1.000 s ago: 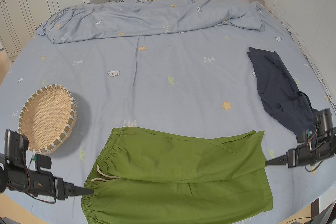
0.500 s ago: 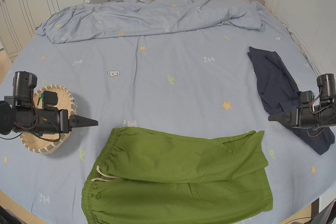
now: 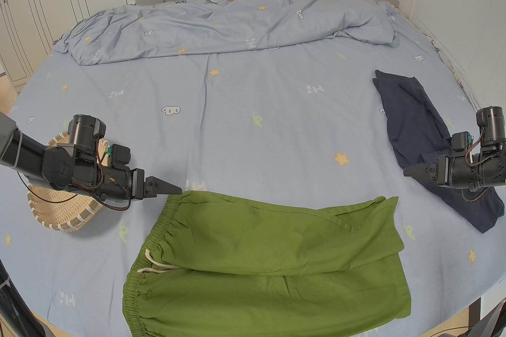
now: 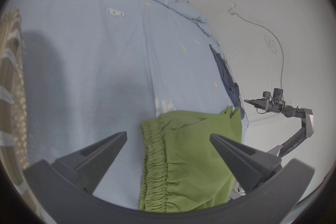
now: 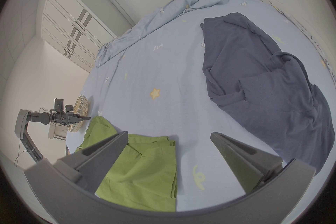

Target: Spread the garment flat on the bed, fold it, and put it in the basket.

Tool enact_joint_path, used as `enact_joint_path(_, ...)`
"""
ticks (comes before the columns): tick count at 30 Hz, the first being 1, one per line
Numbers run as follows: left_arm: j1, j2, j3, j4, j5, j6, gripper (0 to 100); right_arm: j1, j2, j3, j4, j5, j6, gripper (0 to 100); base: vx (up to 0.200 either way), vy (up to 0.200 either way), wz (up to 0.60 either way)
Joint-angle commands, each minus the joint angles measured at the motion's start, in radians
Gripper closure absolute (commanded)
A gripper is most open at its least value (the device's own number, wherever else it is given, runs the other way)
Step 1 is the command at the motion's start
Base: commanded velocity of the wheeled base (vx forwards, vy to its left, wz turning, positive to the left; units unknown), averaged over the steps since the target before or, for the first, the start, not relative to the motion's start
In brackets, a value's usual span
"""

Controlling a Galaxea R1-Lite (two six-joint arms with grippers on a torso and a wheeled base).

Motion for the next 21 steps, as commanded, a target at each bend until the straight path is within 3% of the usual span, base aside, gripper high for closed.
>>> enact_joint_path(1, -0.014, 0.053, -0.004, 0.0, 0.0, 0.001, 0, -0.001, 0.005, 0.001, -0.003, -0.002, -0.001, 0, 0.0, 0.0, 0.0)
enact_joint_path(19, -0.054, 0.102, -0.001, -0.046, 0.002, 0.0, 0, 0.002, 0.008, 0.006, -0.003, -0.003, -0.002, 0, 0.0, 0.0, 0.0)
enact_joint_path(20, -0.054, 0.102, -0.003, -0.046, 0.002, 0.0, 100, 0.002, 0.008, 0.006, -0.003, -0.003, -0.002, 0, 0.0, 0.0, 0.0)
enact_joint_path(21, -0.054, 0.103, -0.003, -0.047, 0.002, 0.0, 100, 0.002, 0.008, 0.006, -0.003, -0.003, -0.002, 0, 0.0, 0.0, 0.0)
